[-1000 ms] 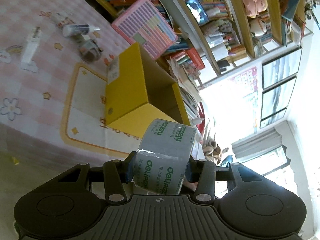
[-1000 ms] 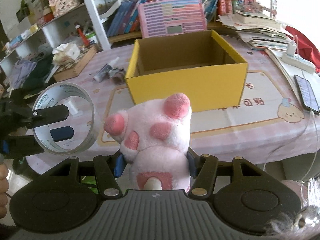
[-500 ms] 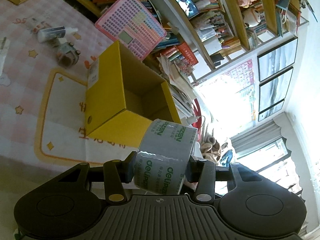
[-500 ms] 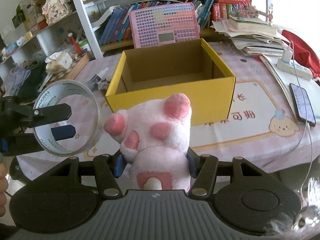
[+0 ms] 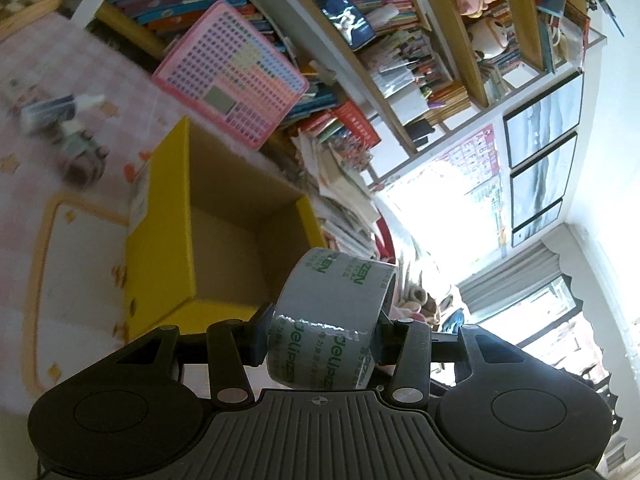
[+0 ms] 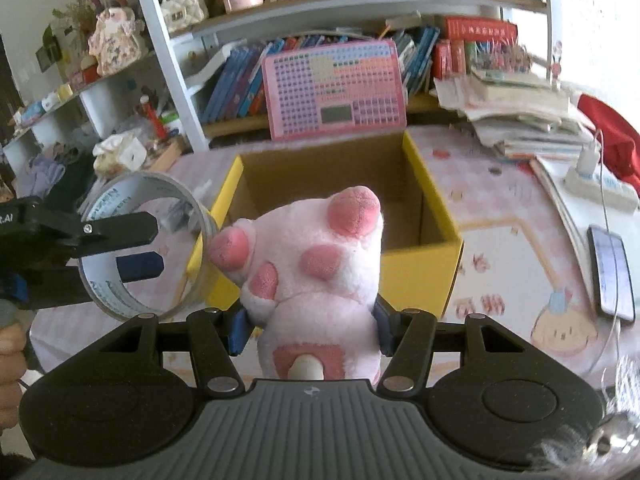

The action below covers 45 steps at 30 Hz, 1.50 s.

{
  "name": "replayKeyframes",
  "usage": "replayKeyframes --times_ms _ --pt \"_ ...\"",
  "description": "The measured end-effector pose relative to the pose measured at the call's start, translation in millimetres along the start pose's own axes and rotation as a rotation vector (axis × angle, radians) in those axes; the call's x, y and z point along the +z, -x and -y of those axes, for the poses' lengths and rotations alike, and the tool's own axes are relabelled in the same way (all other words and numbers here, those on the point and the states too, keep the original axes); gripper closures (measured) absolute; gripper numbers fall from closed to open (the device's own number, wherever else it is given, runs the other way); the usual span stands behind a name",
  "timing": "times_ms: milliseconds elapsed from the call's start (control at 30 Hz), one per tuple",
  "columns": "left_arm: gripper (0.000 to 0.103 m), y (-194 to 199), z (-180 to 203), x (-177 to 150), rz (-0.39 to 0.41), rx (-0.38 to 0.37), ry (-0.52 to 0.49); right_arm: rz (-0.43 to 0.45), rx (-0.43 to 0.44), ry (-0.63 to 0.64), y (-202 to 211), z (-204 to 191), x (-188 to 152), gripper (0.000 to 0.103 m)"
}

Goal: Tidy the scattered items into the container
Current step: 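Lift and carry the tape roll and plush pig over the yellow box with both tools, then lower the tape roll and plush pig into the box and open both tools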

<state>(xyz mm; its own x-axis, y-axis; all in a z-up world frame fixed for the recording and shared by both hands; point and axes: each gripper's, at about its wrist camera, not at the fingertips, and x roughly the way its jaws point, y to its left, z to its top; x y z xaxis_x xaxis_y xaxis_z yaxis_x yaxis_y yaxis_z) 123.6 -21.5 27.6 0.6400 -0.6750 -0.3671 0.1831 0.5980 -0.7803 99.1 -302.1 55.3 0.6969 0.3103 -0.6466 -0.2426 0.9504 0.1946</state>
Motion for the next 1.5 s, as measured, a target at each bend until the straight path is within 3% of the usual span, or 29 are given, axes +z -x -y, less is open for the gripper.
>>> replayKeyframes --times_ms 400,767,967,1133,1267,1500 --pt "0.058 -48.2 3.0 34.0 0.064 0.063 -0.019 0.015 0.043 0.091 -49.5 30.7 60.9 0.048" --pt "0.058 -108.5 3.2 57.0 0.059 0.313 -0.159 -0.106 0.065 0.247 -143.0 47.2 86.6 0.047" --pt "0.058 -139.4 2.1 64.1 0.008 0.443 -0.271 -0.191 0.063 0.378 -187.9 48.4 93.3 0.047" --pt "0.058 -155.5 2.3 65.6 -0.017 0.528 -0.355 -0.222 0.047 0.535 -207.0 39.4 91.3 0.046" --pt "0.058 -165.3 0.5 62.0 -0.036 0.598 -0.407 -0.256 0.05 0.628 -216.5 31.4 88.6 0.039" --pt "0.053 -185.1 8.9 46.7 -0.08 0.669 -0.538 -0.292 0.093 0.682 -219.3 24.7 83.9 0.029"
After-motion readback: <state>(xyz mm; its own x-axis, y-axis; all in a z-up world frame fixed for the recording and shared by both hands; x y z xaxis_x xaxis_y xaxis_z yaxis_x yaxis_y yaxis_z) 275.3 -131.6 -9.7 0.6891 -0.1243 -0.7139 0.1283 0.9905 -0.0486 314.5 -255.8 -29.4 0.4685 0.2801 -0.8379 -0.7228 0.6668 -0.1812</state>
